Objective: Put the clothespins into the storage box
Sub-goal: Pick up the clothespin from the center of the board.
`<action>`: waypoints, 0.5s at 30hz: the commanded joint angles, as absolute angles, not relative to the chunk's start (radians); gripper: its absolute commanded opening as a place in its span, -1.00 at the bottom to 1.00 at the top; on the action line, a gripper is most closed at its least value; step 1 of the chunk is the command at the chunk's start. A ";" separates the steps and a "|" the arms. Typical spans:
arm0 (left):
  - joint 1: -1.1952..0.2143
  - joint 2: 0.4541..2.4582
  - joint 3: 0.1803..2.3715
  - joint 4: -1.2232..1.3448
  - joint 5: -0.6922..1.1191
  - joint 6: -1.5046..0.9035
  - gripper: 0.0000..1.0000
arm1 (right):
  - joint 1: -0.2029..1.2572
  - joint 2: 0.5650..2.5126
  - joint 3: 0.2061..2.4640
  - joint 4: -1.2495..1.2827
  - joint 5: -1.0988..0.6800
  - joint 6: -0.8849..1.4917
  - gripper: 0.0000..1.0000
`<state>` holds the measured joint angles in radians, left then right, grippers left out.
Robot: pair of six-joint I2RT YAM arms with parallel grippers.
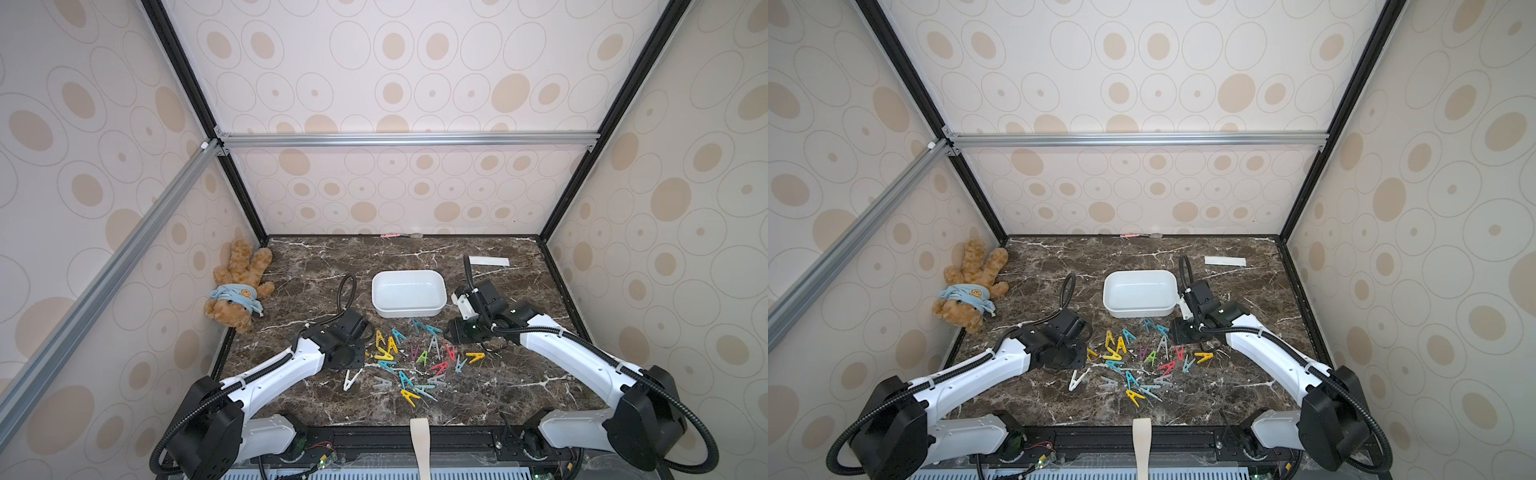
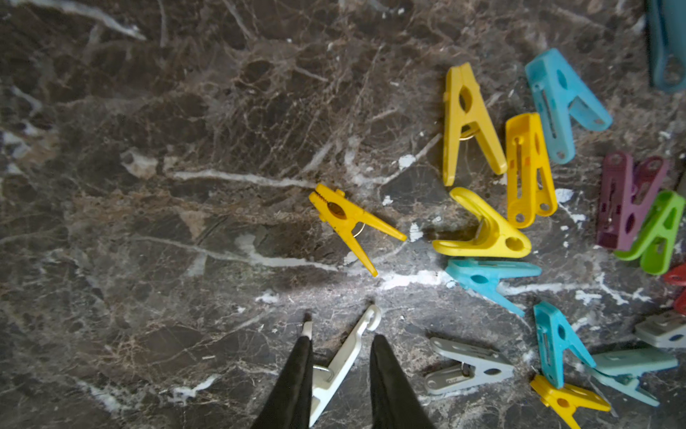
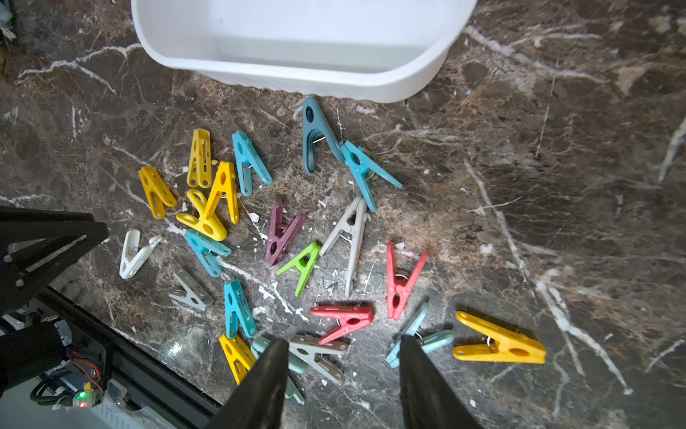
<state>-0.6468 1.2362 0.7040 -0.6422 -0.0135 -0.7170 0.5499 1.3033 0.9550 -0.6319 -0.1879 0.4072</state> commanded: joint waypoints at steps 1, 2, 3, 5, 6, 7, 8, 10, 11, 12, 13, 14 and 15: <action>-0.655 1.251 0.658 -0.654 -0.041 -0.810 -0.43 | 0.554 1.313 0.944 -0.595 -0.221 0.408 0.02; -0.654 1.251 0.647 -0.649 -0.049 -0.822 -0.42 | 0.554 1.318 0.941 -0.583 -0.230 0.409 0.01; -0.654 1.243 0.634 -0.641 -0.058 -0.831 -0.41 | 0.554 1.325 0.939 -0.575 -0.240 0.409 0.02; -0.654 1.229 0.617 -0.619 -0.069 -0.842 -0.35 | 0.554 1.338 0.937 -0.561 -0.254 0.410 0.02; -0.651 1.234 0.614 -0.613 -0.075 -0.845 -0.33 | 0.554 1.344 0.939 -0.554 -0.257 0.409 0.02; -0.650 1.244 0.613 -0.607 -0.076 -0.845 -0.32 | 0.554 1.352 0.941 -0.548 -0.263 0.408 0.02; -0.650 1.252 0.608 -0.598 -0.067 -0.844 -0.31 | 0.554 1.358 0.944 -0.546 -0.266 0.406 0.01; -0.651 1.263 0.593 -0.563 -0.046 -0.848 -0.31 | 0.554 1.369 0.952 -0.545 -0.271 0.401 0.02; -0.650 1.266 0.587 -0.548 -0.040 -0.850 -0.31 | 0.554 1.373 0.955 -0.545 -0.272 0.398 0.02; -0.650 1.270 0.582 -0.535 -0.038 -0.852 -0.31 | 0.554 1.376 0.957 -0.545 -0.273 0.397 0.02; -0.649 1.276 0.583 -0.529 -0.039 -0.851 -0.31 | 0.554 1.376 0.957 -0.544 -0.273 0.397 0.02; -0.649 1.282 0.581 -0.522 -0.036 -0.848 -0.31 | 0.554 1.376 0.956 -0.542 -0.273 0.399 0.01; -0.649 1.289 0.578 -0.512 -0.030 -0.846 -0.31 | 0.554 1.375 0.955 -0.539 -0.273 0.400 0.02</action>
